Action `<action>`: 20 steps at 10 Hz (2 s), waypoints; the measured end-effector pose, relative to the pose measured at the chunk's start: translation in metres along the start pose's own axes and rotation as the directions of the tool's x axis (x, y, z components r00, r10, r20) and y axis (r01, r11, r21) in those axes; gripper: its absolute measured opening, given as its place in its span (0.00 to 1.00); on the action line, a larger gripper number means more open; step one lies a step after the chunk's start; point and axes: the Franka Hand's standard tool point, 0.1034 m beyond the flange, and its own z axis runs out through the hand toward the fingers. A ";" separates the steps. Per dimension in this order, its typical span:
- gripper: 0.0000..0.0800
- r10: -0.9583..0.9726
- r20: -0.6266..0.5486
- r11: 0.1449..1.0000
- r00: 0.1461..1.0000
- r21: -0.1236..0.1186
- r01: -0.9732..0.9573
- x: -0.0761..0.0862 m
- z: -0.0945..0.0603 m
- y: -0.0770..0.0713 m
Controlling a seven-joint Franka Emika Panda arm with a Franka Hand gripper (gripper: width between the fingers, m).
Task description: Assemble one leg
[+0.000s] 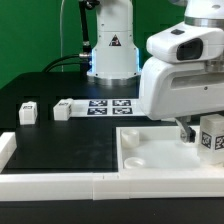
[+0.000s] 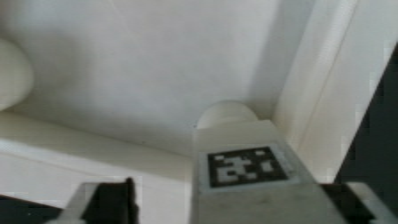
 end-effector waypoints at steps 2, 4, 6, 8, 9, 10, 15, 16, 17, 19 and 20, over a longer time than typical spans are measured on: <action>0.42 0.022 0.000 1.000 1.000 0.001 -0.022 0.000 0.000 0.000; 0.36 0.044 0.000 0.999 0.999 0.001 -0.044 0.000 0.000 0.000; 0.36 0.342 -0.004 0.940 0.940 0.004 -0.342 0.000 0.001 -0.001; 0.36 0.616 -0.003 0.788 0.788 0.004 -0.616 0.001 0.001 -0.005; 0.36 0.729 -0.002 0.684 0.684 0.003 -0.729 0.001 0.002 -0.008; 0.36 0.806 0.000 0.592 0.592 0.004 -0.806 0.001 0.002 -0.008; 0.36 0.975 0.012 0.222 0.222 0.008 -0.975 0.002 0.002 -0.012; 0.36 0.969 0.012 0.246 0.246 0.008 -0.969 0.002 0.002 -0.012; 0.48 0.963 0.012 0.268 0.268 0.008 -0.963 0.002 0.002 -0.012; 0.69 0.945 0.009 0.327 0.327 0.008 -0.945 0.001 0.002 -0.012; 0.79 0.876 0.006 0.483 0.483 0.009 -0.876 0.001 0.001 -0.011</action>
Offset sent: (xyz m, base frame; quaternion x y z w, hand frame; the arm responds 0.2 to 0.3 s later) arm 0.0000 0.0000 0.0000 0.0000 0.0000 0.0000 1.0000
